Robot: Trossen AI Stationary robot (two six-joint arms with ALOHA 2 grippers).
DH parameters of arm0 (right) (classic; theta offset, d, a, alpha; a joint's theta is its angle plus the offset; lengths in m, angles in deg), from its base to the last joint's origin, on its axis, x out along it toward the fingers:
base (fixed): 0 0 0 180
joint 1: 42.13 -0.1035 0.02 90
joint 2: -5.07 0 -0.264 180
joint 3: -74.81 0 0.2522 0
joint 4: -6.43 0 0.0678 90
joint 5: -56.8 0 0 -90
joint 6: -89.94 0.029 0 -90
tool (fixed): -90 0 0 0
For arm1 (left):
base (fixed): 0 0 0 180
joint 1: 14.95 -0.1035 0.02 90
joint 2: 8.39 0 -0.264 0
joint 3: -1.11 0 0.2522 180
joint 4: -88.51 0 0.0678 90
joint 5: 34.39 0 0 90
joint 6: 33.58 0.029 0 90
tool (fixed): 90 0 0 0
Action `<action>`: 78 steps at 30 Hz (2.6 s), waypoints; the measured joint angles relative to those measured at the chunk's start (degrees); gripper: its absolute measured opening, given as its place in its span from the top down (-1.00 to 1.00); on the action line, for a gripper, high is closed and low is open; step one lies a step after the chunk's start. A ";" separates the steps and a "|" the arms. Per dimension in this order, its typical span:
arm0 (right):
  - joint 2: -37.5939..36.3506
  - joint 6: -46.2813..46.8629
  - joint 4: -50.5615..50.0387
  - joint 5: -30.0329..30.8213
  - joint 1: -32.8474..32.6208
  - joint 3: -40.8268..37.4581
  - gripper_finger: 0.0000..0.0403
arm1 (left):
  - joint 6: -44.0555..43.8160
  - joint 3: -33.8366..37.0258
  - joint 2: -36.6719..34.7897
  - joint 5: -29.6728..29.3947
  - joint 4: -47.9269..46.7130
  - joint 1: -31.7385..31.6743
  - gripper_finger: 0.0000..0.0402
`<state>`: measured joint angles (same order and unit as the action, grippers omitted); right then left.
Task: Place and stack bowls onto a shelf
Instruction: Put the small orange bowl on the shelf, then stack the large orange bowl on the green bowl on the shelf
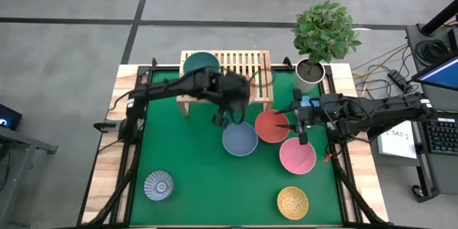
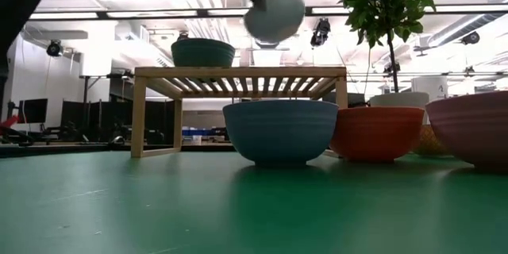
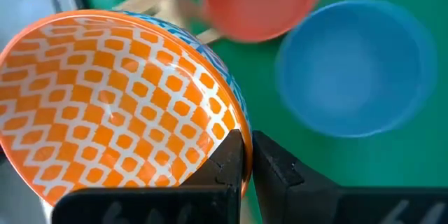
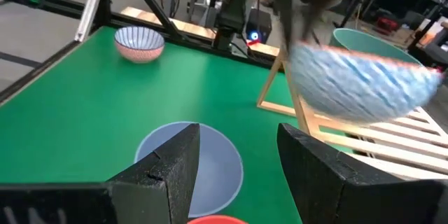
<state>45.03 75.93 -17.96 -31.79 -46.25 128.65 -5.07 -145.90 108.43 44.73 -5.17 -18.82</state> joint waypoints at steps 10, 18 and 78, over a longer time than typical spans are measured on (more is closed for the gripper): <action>-0.10 -0.08 0.20 0.09 -1.01 -0.15 0.09 | 1.68 0.26 2.86 -0.65 5.81 -7.73 0.98; 0.56 -0.05 0.17 0.11 -1.01 -0.15 0.09 | 1.16 0.37 2.99 -0.60 8.22 -11.92 0.97; 0.70 3.78 -0.02 0.18 -1.01 -0.15 0.09 | -8.87 -0.80 1.29 4.50 2.98 -14.92 0.31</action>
<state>45.74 79.71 -17.98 -31.61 -47.26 128.49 -13.94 -146.70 109.72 49.23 -2.19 -33.74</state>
